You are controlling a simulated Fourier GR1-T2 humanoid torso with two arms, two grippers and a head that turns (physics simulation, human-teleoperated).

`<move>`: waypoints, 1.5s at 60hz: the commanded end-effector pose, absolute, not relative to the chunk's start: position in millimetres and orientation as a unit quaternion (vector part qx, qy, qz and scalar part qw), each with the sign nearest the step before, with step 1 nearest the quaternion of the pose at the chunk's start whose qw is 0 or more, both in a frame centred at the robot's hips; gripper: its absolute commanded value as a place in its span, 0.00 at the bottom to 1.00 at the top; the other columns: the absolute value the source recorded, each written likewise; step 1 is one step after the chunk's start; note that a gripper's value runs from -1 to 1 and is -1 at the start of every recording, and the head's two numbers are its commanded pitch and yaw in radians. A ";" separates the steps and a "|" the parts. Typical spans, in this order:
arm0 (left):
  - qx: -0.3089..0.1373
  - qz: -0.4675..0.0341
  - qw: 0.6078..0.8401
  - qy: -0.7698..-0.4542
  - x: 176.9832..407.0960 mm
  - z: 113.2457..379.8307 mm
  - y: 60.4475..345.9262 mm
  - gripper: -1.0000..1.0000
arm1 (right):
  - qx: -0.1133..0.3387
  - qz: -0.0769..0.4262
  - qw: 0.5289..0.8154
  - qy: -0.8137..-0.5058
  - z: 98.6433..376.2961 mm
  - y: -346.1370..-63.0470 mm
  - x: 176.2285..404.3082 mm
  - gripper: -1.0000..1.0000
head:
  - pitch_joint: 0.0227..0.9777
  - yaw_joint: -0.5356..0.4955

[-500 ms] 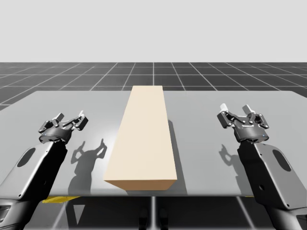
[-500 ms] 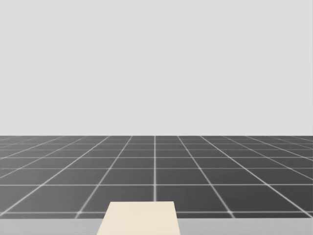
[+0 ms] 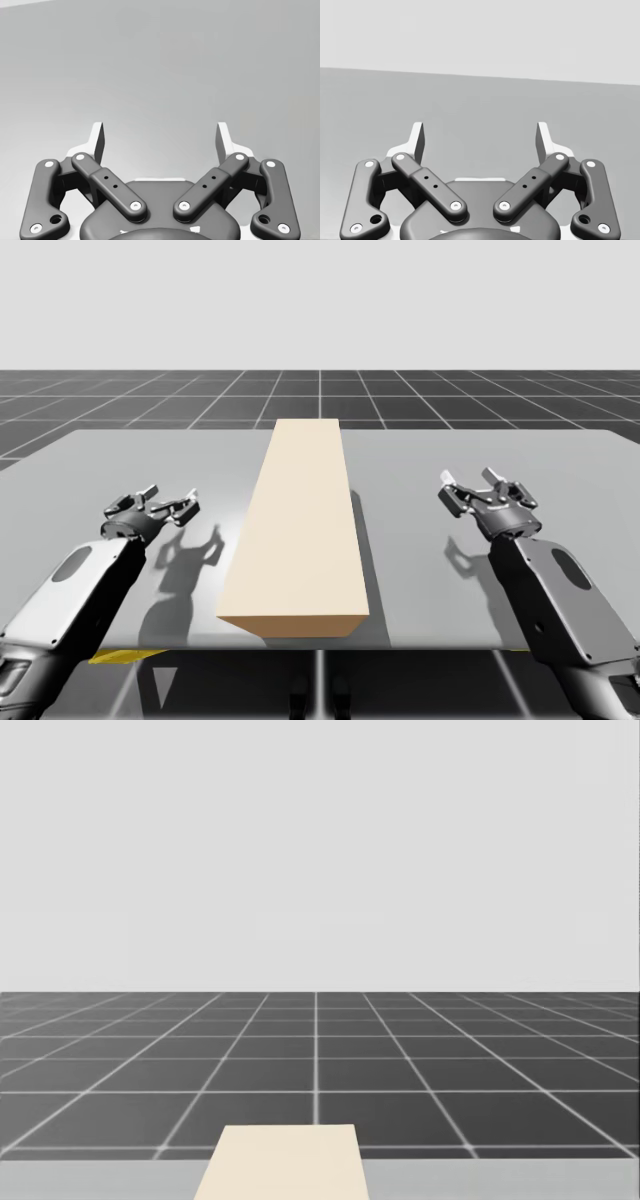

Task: Retrieve the object from inside the box.

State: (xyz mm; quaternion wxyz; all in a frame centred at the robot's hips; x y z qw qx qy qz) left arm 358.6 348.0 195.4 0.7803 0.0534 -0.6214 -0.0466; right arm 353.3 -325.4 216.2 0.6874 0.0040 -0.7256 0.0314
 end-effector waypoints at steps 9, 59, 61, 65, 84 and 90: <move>-0.027 -0.229 0.775 -0.589 335.6 171.1 297.5 0.00 | 0.101 0.190 0.704 -0.677 183.0 -282.7 345.1 0.00 | 0.06 0.51; -0.130 -0.414 0.703 -0.563 293.6 156.4 229.2 0.00 | 0.269 0.363 0.618 -0.643 166.2 -180.1 338.9 0.00 | 0.08 0.49; -0.128 -0.415 0.703 -0.563 293.8 156.2 229.2 0.00 | 0.270 0.362 0.619 -0.642 165.2 -178.3 343.2 0.00 | 0.08 0.49; -0.125 -0.416 0.703 -0.563 294.0 155.7 229.2 0.00 | 0.281 0.355 0.623 -0.638 159.6 -175.0 353.4 0.00 | 0.09 0.49; -0.120 -0.419 0.700 -0.565 294.1 155.8 228.3 0.00 | 0.294 0.383 0.639 -0.598 130.9 -146.1 392.4 0.00 | 0.10 0.48; -0.117 -0.421 0.699 -0.566 293.5 155.8 228.5 0.00 | 0.299 0.396 0.638 -0.588 126.1 -129.4 398.0 0.00 | 0.11 0.48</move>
